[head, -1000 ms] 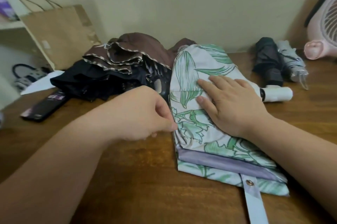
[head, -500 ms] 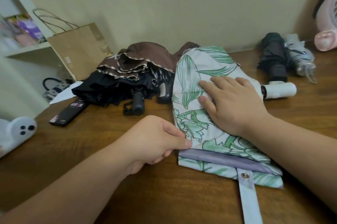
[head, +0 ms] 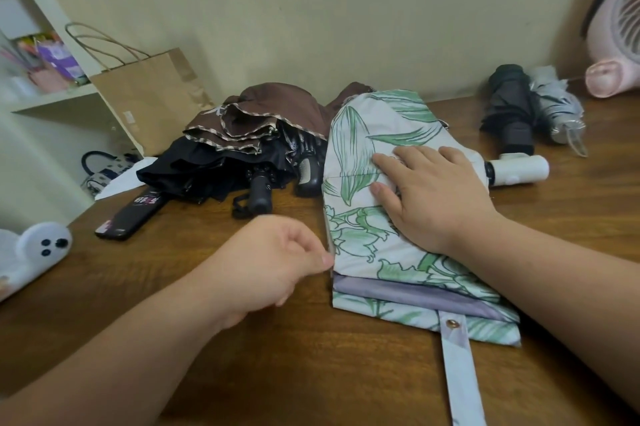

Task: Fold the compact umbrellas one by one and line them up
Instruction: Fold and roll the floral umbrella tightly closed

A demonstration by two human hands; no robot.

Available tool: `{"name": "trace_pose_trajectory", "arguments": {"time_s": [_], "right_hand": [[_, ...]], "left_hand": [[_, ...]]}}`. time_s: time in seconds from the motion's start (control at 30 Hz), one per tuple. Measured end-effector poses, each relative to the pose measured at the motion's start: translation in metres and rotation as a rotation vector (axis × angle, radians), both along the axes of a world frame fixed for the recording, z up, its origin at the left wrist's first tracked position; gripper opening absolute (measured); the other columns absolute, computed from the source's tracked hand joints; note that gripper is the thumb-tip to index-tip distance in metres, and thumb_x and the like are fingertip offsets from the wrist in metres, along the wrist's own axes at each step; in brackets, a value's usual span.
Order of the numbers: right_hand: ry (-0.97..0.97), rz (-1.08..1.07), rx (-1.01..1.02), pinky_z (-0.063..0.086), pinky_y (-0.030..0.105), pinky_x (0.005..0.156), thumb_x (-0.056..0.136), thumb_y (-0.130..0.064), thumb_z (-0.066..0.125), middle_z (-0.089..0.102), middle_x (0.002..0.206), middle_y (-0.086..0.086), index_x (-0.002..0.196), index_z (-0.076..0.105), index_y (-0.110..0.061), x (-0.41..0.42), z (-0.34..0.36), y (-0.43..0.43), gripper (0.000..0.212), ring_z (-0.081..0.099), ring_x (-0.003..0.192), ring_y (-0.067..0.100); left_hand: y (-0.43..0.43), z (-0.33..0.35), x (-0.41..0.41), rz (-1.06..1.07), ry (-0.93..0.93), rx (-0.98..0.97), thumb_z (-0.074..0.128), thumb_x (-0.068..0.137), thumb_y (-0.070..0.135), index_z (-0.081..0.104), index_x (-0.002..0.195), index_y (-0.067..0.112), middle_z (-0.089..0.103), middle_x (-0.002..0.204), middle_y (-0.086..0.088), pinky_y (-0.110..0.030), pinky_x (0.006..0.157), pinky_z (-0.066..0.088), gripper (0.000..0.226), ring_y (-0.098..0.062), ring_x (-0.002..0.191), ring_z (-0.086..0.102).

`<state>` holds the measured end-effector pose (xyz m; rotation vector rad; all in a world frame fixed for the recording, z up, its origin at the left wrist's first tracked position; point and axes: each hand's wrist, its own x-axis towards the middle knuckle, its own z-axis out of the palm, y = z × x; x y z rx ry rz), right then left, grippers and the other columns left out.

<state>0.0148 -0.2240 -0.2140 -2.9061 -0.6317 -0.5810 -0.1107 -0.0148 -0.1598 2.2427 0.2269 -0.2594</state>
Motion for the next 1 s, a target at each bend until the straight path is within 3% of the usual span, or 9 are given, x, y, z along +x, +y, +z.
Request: {"name": "trace_pose_trajectory", "arguments": {"time_s": [0.13,0.3,0.43,0.53,0.63,0.7,0.77,0.87,1.0], "right_hand": [[0.02,-0.001,-0.005,0.034,0.049,0.107,0.098,-0.061,0.018,0.056,0.142,0.002,0.147,0.045,-0.031,-0.001,0.001,0.0,0.063,0.049,0.132,0.026],[0.048,0.023,-0.01,0.025,0.052,0.117,0.096,-0.067,0.015,0.042,0.155,0.002,0.153,0.033,-0.036,-0.004,0.004,-0.001,0.068,0.033,0.146,0.024],[0.078,0.041,-0.005,0.015,0.055,0.122,0.093,-0.073,0.013,0.028,0.163,0.001,0.156,0.019,-0.042,-0.004,0.004,0.0,0.071,0.017,0.153,0.024],[0.08,0.043,0.002,0.014,0.055,0.122,0.091,-0.075,0.014,0.026,0.164,0.001,0.156,0.018,-0.043,-0.004,0.004,0.0,0.072,0.016,0.153,0.024],[0.077,0.039,0.005,0.014,0.055,0.122,0.091,-0.074,0.014,0.027,0.164,0.001,0.157,0.02,-0.043,-0.005,0.005,0.0,0.073,0.017,0.153,0.024],[0.08,0.043,0.007,0.014,0.055,0.122,0.092,-0.074,0.015,0.027,0.164,0.001,0.157,0.021,-0.042,-0.007,0.005,0.001,0.073,0.017,0.153,0.024],[0.087,0.051,0.015,0.015,0.055,0.122,0.092,-0.072,0.015,0.028,0.165,0.001,0.158,0.024,-0.04,-0.009,0.005,0.002,0.073,0.017,0.153,0.024],[0.073,0.053,0.031,0.018,0.054,0.121,0.092,-0.072,0.016,0.029,0.164,0.001,0.16,0.021,-0.035,-0.01,0.003,0.001,0.077,0.02,0.153,0.023],[0.066,0.058,0.057,0.016,0.05,0.123,0.095,-0.073,0.023,0.027,0.165,-0.001,0.162,0.011,-0.029,-0.007,0.002,-0.001,0.082,0.019,0.153,0.021]], "left_hand": [[-0.011,0.008,0.006,-0.251,-0.653,0.554,0.062,0.093,0.052,0.066,0.094,0.034,0.061,0.1,0.019,-0.027,0.083,0.048,0.018,0.003,0.092,0.055],[-0.01,-0.006,0.021,-0.74,-0.355,0.762,0.044,0.103,0.054,0.058,0.14,0.044,0.025,0.164,0.024,-0.041,0.127,0.012,0.041,0.003,0.153,0.006],[0.023,-0.003,0.015,-0.758,-0.452,0.674,0.039,0.102,0.064,0.08,0.094,0.039,0.037,0.157,0.03,-0.042,0.129,-0.001,0.049,0.008,0.152,0.01],[0.025,-0.002,0.013,-0.739,-0.794,0.702,0.053,0.102,0.047,0.066,0.056,0.025,0.073,0.12,0.018,-0.048,0.121,0.032,0.052,-0.003,0.129,0.056],[0.006,0.003,0.021,-0.631,-0.98,0.526,0.063,0.098,0.032,0.054,0.065,0.021,0.075,0.098,0.004,-0.044,0.096,0.051,0.036,-0.015,0.104,0.067],[-0.01,0.002,0.029,-0.595,-0.889,0.533,0.064,0.098,0.041,0.064,0.105,0.022,0.066,0.125,0.004,-0.038,0.106,0.045,0.02,-0.012,0.123,0.057],[-0.019,-0.009,0.036,-0.637,-0.71,0.588,0.059,0.098,0.054,0.028,0.157,0.03,0.029,0.164,0.008,-0.03,0.124,0.024,0.07,-0.004,0.151,0.022],[-0.016,-0.02,0.047,-0.692,-0.443,0.705,0.048,0.092,0.077,-0.032,0.152,0.045,-0.034,0.162,0.022,-0.038,0.128,-0.006,0.105,0.002,0.148,-0.032],[0.009,0.008,0.07,-0.698,-0.133,0.775,0.063,0.071,0.088,-0.032,0.137,0.071,-0.048,0.145,0.037,-0.03,0.114,-0.029,0.117,0.014,0.124,-0.053]]}}
